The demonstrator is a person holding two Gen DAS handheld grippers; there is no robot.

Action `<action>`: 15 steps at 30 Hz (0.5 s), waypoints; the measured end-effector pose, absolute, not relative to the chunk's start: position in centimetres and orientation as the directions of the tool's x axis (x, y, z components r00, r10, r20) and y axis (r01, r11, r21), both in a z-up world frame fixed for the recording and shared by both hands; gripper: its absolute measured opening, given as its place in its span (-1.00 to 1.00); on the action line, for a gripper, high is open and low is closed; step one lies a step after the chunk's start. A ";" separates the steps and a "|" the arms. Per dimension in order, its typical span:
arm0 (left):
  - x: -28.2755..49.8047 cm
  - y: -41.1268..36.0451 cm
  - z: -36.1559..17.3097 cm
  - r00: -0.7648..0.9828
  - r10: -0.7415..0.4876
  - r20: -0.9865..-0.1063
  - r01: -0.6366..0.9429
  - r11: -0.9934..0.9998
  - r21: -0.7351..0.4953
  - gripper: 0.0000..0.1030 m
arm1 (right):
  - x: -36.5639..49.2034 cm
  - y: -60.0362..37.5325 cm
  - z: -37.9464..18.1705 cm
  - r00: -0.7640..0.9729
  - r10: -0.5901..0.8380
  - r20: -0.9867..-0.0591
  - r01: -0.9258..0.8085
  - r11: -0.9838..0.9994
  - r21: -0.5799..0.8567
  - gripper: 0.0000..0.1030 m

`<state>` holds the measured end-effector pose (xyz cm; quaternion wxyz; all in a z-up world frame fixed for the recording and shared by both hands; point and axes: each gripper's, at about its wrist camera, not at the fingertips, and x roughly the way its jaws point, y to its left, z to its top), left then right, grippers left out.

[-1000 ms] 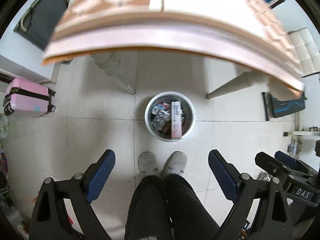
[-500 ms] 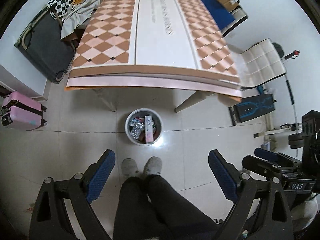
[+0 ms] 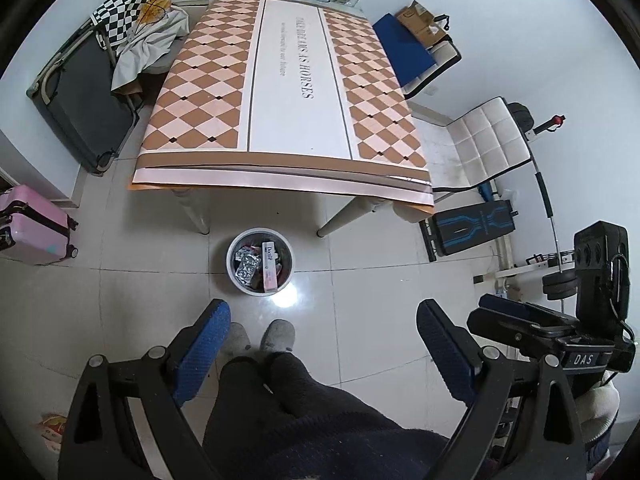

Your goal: Collect trash

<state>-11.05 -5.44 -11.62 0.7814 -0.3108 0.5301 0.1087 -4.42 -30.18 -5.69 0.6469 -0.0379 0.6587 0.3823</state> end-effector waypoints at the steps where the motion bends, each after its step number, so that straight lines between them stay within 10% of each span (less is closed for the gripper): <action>1: -11.3 -5.5 -11.4 0.417 -0.159 -0.895 -0.498 0.784 -0.371 0.85 | -4.4 -30.2 -5.5 -0.160 0.446 -0.881 -0.546 0.703 0.455 0.94; 15: -12.1 -5.9 -10.4 0.466 -0.175 -0.868 -0.473 0.779 -0.411 1.00 | -5.1 -29.4 -4.5 -0.171 0.470 -0.866 -0.562 0.675 0.478 1.00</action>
